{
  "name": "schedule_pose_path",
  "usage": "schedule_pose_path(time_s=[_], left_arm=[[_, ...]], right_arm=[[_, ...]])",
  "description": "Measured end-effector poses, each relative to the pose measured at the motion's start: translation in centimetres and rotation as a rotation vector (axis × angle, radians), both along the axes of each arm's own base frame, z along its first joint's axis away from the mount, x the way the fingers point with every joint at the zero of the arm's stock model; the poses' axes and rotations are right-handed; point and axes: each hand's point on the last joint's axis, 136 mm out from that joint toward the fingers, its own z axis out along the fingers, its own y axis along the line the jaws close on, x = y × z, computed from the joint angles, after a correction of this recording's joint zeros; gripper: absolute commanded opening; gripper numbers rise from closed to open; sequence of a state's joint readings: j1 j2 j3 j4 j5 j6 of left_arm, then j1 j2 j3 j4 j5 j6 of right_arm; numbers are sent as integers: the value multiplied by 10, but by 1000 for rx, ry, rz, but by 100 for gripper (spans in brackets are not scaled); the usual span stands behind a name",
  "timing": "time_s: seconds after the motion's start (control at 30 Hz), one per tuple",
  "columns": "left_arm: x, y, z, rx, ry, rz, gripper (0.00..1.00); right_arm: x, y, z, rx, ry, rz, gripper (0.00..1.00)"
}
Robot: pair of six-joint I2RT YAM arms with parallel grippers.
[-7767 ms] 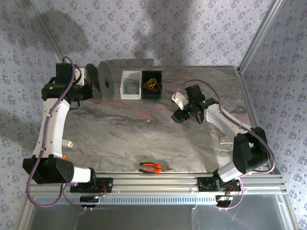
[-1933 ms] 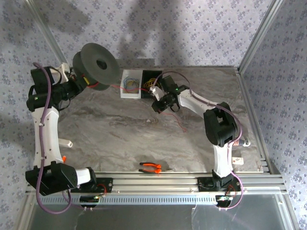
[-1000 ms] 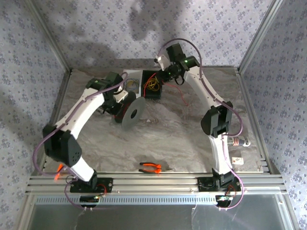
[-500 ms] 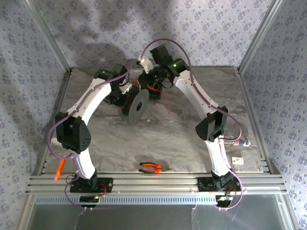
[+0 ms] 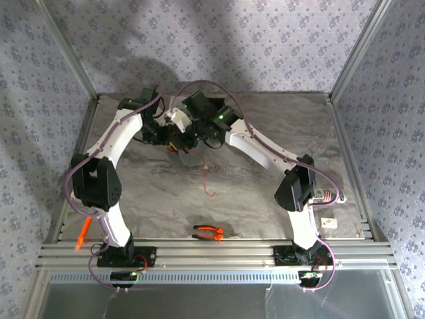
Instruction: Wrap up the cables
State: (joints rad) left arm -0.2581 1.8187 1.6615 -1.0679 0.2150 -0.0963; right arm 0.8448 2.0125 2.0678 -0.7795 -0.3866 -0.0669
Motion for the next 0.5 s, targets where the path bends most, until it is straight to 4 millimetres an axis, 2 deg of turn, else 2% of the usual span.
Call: schedule_pose_path(time_s=[0.1, 0.2, 0.37, 0.5], left_arm=[[0, 4, 2, -19, -4, 29, 0], [0, 11, 10, -39, -23, 66, 0], [5, 33, 30, -70, -92, 163, 0], [0, 42, 53, -116, -157, 225, 0]], right_arm=[[-9, 8, -12, -16, -2, 16, 0], [-17, 9, -35, -40, 21, 24, 0], [-32, -1, -76, -87, 74, 18, 0], [-33, -11, -94, -84, 88, -12, 0]])
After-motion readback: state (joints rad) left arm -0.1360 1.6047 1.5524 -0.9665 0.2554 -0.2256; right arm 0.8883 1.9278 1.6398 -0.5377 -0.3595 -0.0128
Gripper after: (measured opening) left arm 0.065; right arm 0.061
